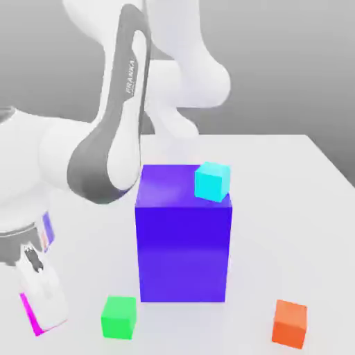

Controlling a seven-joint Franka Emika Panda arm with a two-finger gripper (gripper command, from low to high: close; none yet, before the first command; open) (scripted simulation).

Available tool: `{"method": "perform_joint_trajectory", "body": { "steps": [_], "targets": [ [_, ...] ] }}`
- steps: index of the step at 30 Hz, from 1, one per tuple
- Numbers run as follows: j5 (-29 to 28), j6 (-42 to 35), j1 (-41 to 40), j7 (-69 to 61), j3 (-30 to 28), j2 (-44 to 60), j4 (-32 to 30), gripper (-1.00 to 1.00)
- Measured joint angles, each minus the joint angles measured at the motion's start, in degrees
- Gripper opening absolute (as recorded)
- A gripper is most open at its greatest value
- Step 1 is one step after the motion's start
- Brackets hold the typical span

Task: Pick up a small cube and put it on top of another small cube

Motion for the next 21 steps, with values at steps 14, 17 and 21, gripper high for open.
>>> {"method": "perform_joint_trajectory", "body": {
  "steps": [14, 17, 21],
  "targets": [
    [-6.0, 12.1, 5.7, 24.2, 2.0, -1.4, -13.0, 1.0],
    [-6.0, 12.1, 5.7, 24.2, 2.0, -1.4, -13.0, 1.0],
    [-5.8, 12.5, 5.5, 24.1, 2.2, -1.0, -13.0, 1.0]
  ]
}}
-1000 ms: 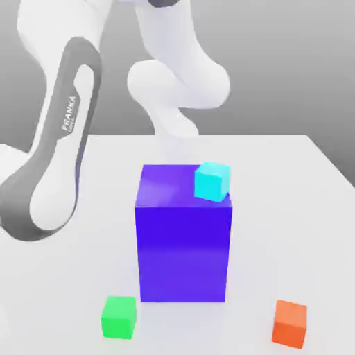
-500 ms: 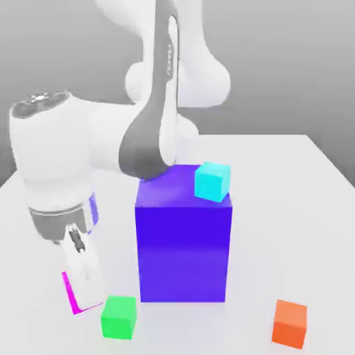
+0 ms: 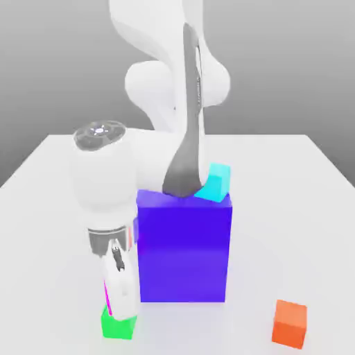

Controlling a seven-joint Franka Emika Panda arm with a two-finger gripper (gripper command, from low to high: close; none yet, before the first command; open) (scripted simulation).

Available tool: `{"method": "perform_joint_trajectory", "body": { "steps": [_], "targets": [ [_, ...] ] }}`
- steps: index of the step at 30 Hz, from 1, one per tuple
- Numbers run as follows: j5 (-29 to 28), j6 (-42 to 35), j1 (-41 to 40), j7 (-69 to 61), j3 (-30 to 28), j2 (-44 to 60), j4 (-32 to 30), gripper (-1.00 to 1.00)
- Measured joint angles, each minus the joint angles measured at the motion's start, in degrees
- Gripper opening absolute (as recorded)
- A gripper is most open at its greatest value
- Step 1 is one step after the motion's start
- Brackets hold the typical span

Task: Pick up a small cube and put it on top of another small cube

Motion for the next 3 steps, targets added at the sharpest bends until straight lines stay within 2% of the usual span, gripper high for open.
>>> {"method": "perform_joint_trajectory", "body": {
  "steps": [3],
  "targets": [
    [-2.9, -4.3, 0.6, 2.1, -1.2, -4.8, -0.3, 1.0]
  ]
}}
